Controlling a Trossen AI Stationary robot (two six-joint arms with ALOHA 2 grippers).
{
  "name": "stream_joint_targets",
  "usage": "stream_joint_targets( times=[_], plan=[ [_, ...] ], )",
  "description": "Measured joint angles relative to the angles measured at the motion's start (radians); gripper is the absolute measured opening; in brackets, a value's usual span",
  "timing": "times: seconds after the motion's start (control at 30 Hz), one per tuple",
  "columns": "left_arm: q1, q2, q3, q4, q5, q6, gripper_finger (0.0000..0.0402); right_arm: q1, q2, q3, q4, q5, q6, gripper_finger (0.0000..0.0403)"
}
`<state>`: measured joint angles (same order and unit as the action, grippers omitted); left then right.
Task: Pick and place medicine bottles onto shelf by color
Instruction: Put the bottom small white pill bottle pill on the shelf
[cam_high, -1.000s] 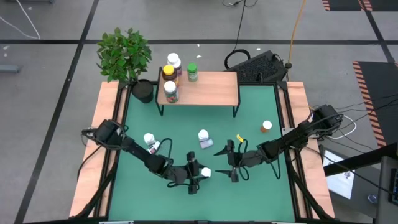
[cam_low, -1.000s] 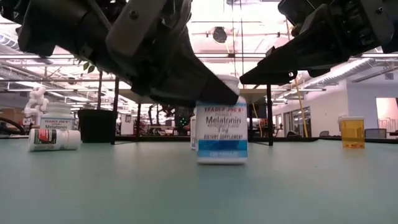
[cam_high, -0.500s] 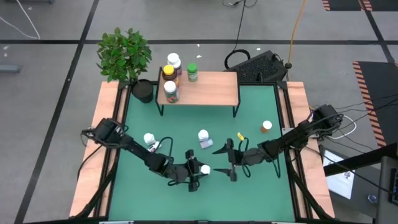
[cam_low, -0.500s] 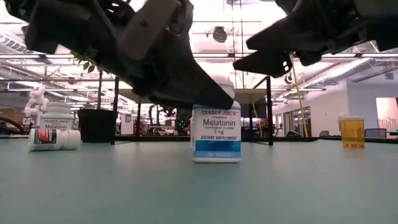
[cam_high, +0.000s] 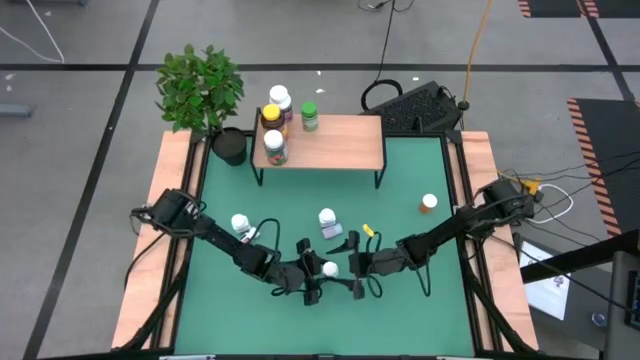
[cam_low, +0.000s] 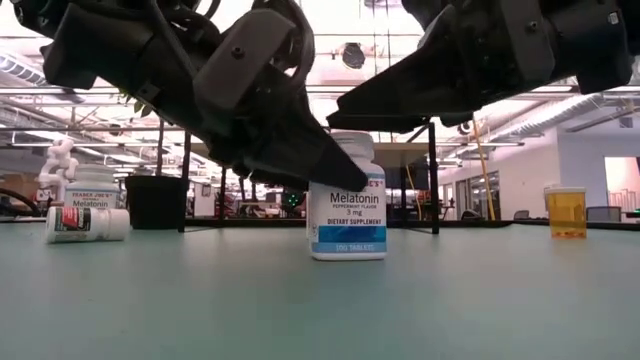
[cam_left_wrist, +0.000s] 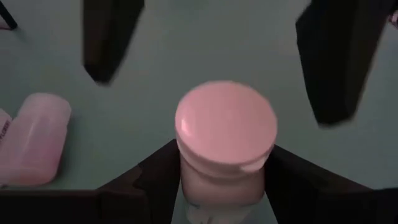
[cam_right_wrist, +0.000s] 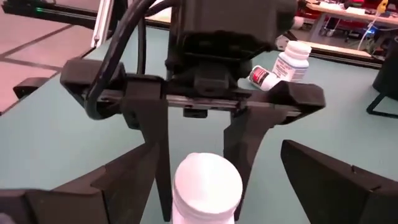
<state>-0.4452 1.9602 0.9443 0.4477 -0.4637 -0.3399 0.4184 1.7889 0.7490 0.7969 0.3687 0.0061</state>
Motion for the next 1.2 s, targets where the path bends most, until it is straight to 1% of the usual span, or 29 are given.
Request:
stream_joint_targets(
  times=[0.17,0.27,0.37,0.47,0.57,0.67,0.77,0.83,0.93,1.03,1.1,1.2],
  plan=[
    [-0.007,0.000,0.000,-0.022,-0.023,-0.063,0.0210,-0.009,0.007,0.001,0.005,0.000,0.016,0.0336],
    [-0.006,0.000,0.000,-0.034,-0.026,-0.085,0.0224,-0.011,0.006,0.026,-0.018,0.000,0.004,0.0336],
    [-0.006,0.000,0.000,-0.022,-0.038,-0.068,0.0254,-0.011,0.006,0.037,-0.035,-0.005,-0.002,0.0336],
    [-0.004,0.000,0.000,0.002,-0.053,-0.036,0.0293,-0.011,0.006,0.037,-0.079,-0.006,0.011,0.0336],
    [-0.004,0.000,0.000,-0.013,-0.053,-0.034,0.0330,-0.012,0.008,0.037,-0.128,-0.007,0.031,0.0336],
    [-0.005,0.001,0.000,-0.012,-0.053,-0.028,0.0361,-0.019,0.025,0.037,-0.092,-0.042,0.050,0.0336],
    [-0.006,0.001,0.000,-0.013,-0.038,-0.024,0.0383,-0.033,0.048,0.038,-0.048,-0.088,0.062,0.0336],
    [-0.006,0.001,0.000,-0.015,-0.036,-0.025,0.0390,-0.038,0.058,0.038,-0.054,-0.089,0.071,0.0336],
    [-0.006,0.001,0.000,-0.037,-0.034,-0.026,0.0392,-0.042,0.061,0.038,-0.098,-0.087,0.091,0.0336],
    [-0.006,0.001,0.000,-0.078,-0.034,-0.037,0.0392,-0.042,0.061,0.038,-0.097,-0.086,0.106,0.0332],
    [-0.006,0.001,0.000,-0.113,-0.034,-0.054,0.0392,-0.042,0.061,0.038,-0.099,-0.086,0.106,0.0320],
    [-0.006,0.001,0.000,-0.146,-0.034,-0.084,0.0392,-0.042,0.061,0.038,-0.098,-0.087,0.113,0.0285]
  ],
)
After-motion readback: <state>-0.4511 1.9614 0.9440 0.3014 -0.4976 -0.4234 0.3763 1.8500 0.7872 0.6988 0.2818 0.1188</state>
